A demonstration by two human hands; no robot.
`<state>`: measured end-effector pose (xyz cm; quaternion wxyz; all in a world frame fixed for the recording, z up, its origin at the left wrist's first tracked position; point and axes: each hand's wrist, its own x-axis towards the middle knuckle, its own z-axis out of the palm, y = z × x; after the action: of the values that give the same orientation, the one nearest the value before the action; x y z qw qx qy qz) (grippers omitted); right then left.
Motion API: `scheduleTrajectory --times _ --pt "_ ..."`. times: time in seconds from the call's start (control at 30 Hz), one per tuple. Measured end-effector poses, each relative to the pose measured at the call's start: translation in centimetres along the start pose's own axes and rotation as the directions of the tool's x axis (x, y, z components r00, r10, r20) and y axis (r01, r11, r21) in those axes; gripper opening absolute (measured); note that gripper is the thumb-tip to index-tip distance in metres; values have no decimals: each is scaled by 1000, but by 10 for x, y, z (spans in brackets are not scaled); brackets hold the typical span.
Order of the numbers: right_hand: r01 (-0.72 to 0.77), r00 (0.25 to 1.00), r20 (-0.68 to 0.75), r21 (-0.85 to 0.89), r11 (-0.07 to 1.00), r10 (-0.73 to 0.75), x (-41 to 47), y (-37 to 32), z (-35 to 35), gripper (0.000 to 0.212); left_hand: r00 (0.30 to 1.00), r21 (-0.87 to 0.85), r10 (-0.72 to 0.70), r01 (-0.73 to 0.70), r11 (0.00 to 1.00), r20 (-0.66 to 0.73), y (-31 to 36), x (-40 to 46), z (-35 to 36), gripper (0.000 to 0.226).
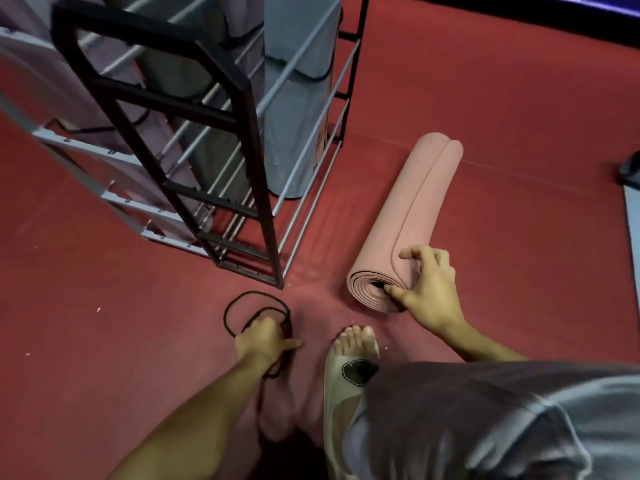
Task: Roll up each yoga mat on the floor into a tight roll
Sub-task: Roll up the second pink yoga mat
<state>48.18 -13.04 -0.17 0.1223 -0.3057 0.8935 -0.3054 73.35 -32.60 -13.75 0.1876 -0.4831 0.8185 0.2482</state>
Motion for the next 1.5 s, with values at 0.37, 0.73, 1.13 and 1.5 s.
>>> scheduleTrajectory --times 0.37,0.73,1.13,1.5 --pt "124 992 -28 -90 988 -127 0 -10 -33 61 974 -487 223 -208 848 -28 13 -14 -18 16" --pt "310 938 16 -479 821 -346 17 -30 -208 87 662 -321 568 -742 588 -490 279 -68 -205 7" --pt "202 960 -158 -185 962 -233 -52 -28 -393 50 179 -97 969 -975 197 168 465 -247 -318 11" --pt "10 918 -393 -103 995 -50 -33 -44 -397 52 296 -137 955 -946 293 3 417 -250 -316 75"
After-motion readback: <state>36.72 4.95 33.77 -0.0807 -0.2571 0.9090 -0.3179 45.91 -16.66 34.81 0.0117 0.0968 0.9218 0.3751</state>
